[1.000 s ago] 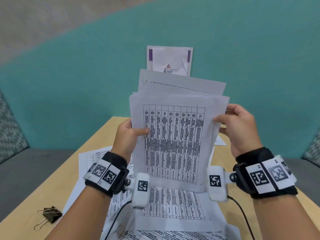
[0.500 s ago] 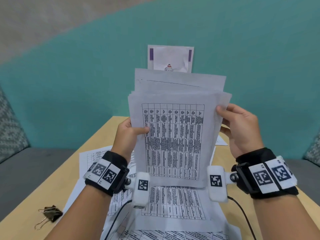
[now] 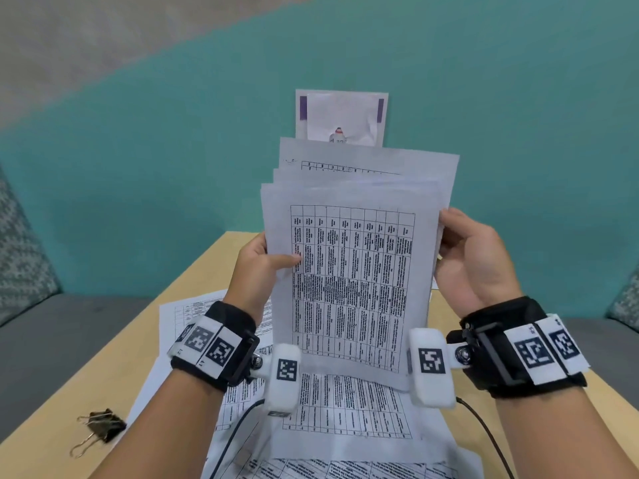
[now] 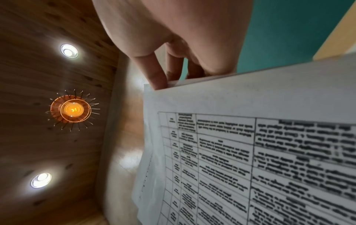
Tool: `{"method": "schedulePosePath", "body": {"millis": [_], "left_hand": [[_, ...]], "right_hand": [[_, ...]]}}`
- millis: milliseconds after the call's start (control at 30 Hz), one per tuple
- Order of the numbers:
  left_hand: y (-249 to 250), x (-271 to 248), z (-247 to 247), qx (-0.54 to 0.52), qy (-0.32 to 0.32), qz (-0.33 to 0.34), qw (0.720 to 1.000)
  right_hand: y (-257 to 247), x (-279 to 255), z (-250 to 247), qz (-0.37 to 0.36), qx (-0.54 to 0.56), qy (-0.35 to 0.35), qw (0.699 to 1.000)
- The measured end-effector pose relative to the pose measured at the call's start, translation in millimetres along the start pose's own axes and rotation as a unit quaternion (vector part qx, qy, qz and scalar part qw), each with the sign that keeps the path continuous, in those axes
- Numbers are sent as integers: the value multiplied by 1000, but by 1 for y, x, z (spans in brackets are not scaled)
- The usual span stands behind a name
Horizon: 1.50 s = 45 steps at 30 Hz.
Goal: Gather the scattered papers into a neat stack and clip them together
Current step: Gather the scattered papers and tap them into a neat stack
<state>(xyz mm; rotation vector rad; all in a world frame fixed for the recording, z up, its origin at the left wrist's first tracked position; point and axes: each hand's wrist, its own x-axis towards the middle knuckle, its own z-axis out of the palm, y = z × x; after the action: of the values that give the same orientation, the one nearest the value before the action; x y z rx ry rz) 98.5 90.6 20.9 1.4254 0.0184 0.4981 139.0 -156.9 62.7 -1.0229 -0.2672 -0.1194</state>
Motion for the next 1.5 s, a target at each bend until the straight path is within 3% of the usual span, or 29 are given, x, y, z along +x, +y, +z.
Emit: {"method": "schedulePosePath", "body": {"millis": [233,333,467,600,867,1200,1400,1500], "left_hand": [[1,-2,1,10,-9,-14,1000],[1,-2,3,18,-14,-24,999],[0,-2,4,32,-12,-38,999],[-1,-5,5,58,-26,-50,997],[5,-1,8,83,4,21,996],[-12,-3,7,101,-16,-33,994],[-19,2,8,69,-1,-38,997],[-25,3,6,81,-8,-58,995]], "right_hand": [[0,-3,3,-24,-6,28,999],[-1,-7,7,-68,-5,32,997],[3,-11,9,-94,-111,-14,989],[13,-7,9,-66,-212,16,975],[15,-9,19,-143,-230,39,962],[53,-1,-7,66,-248,25,966],[55,3,-7,35,-254,31,966],[62,3,-10,67,-284,21,956]]}}
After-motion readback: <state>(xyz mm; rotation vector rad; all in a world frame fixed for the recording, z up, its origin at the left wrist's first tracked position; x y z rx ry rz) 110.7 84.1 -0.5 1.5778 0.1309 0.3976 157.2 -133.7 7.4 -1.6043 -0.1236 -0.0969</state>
